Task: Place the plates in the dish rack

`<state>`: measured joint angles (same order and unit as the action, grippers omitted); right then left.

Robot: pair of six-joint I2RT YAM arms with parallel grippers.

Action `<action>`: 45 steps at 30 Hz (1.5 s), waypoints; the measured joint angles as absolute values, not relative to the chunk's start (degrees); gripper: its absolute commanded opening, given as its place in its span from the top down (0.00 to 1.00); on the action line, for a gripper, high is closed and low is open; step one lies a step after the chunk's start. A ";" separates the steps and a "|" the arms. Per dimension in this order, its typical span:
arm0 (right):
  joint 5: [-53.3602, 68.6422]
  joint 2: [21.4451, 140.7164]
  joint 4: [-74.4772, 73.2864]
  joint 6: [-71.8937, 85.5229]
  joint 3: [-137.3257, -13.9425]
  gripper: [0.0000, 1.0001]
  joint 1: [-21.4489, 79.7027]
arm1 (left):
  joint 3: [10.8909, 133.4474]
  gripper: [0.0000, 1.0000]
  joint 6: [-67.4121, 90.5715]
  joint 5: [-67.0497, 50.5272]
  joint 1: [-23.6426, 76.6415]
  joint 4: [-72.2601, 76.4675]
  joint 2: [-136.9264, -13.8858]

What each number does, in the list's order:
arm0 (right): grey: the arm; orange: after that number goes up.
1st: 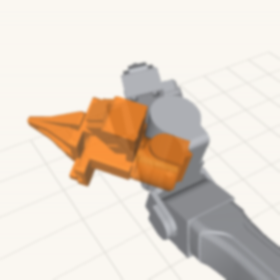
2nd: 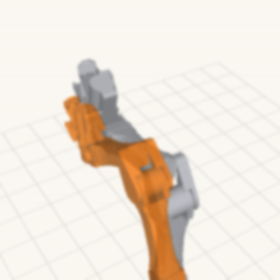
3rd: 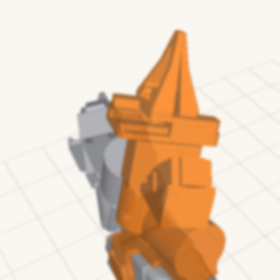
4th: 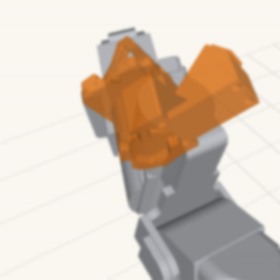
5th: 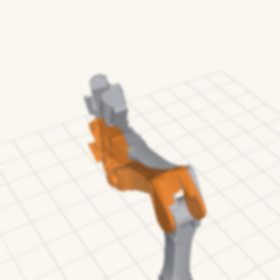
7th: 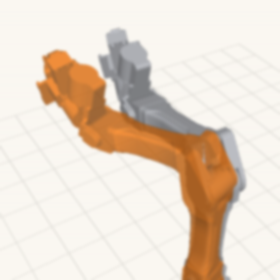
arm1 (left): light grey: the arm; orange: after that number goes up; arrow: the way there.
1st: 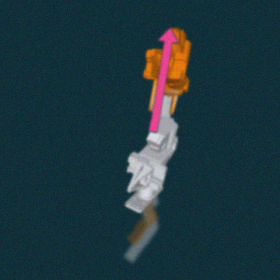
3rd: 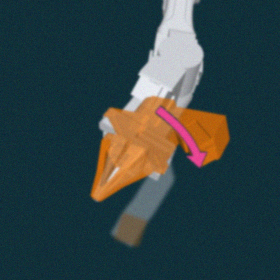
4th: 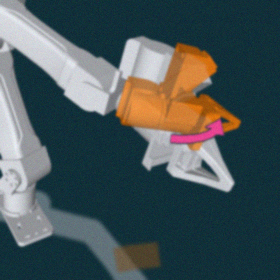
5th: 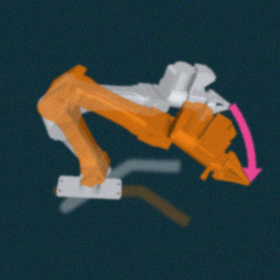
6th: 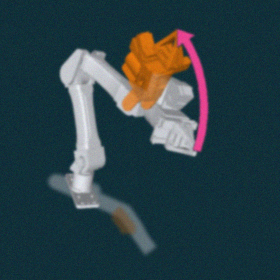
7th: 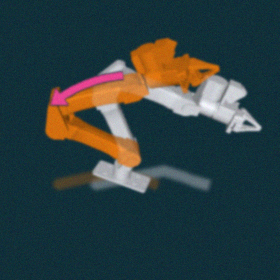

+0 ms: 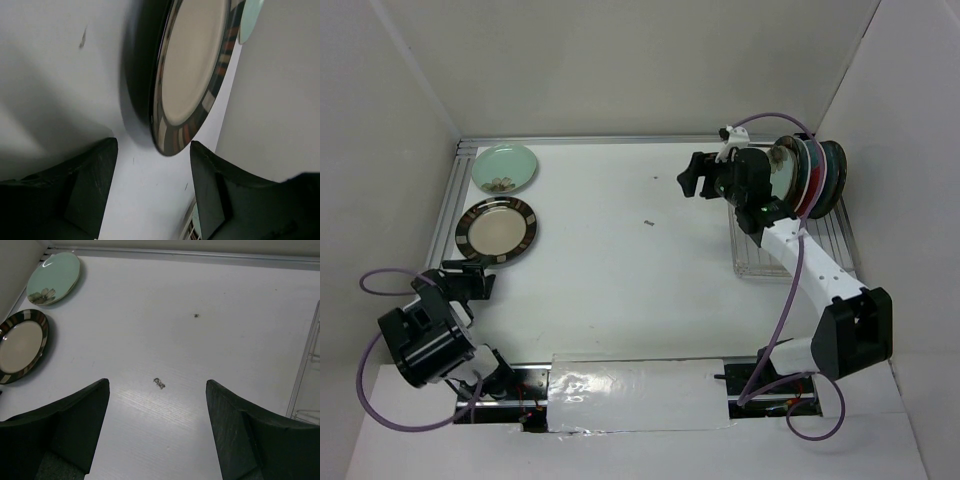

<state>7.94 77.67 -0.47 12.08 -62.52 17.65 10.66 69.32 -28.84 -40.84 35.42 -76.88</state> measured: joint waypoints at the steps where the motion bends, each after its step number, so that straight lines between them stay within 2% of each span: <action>1: 7.88 77.52 -0.45 12.14 -62.28 0.16 17.65 | 11.40 0.29 69.56 -28.73 -40.82 36.69 -78.54; 5: 7.62 77.47 -0.49 12.14 -62.24 0.16 17.65 | 15.03 0.35 69.69 -27.24 -39.18 39.75 -84.53; 9: 7.20 77.47 -0.49 12.08 -62.13 0.16 17.65 | 17.67 0.50 69.56 -26.02 -36.05 41.78 -89.08; 10: 7.07 77.47 -0.49 12.08 -62.02 0.16 17.65 | 17.98 0.61 69.73 -25.80 -35.48 42.41 -90.02; 13: 6.83 77.45 -0.49 12.05 -61.47 0.16 17.65 | 18.20 0.83 70.59 -25.47 -34.41 43.72 -92.68; 14: 6.79 77.45 -0.67 12.05 -61.32 0.16 17.65 | 18.15 0.96 71.88 -25.93 -34.41 44.36 -93.03; 15: 6.76 77.45 -0.84 12.05 -61.30 0.16 17.65 | 18.11 1.00 73.08 -26.48 -34.57 45.50 -92.97; 21: 7.35 77.47 -0.91 12.03 -61.28 0.16 17.67 | 16.47 1.00 72.99 -26.81 -33.98 42.24 -86.98; 29: 11.94 80.38 -0.67 13.39 -62.37 0.14 19.79 | 14.85 1.00 68.16 -28.16 -28.03 25.80 -71.22; 38: 20.56 87.42 0.27 18.52 -63.29 0.13 22.92 | 17.52 1.00 67.88 -38.33 -14.70 25.26 -69.19; 45: 24.73 88.23 3.40 22.22 -63.31 0.13 24.53 | 22.00 1.00 68.05 -44.73 -10.50 31.48 -68.64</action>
<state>24.73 88.23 3.40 22.22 -63.31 24.53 22.00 68.05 -44.73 -10.50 31.48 -68.64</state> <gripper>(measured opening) 0.868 0.092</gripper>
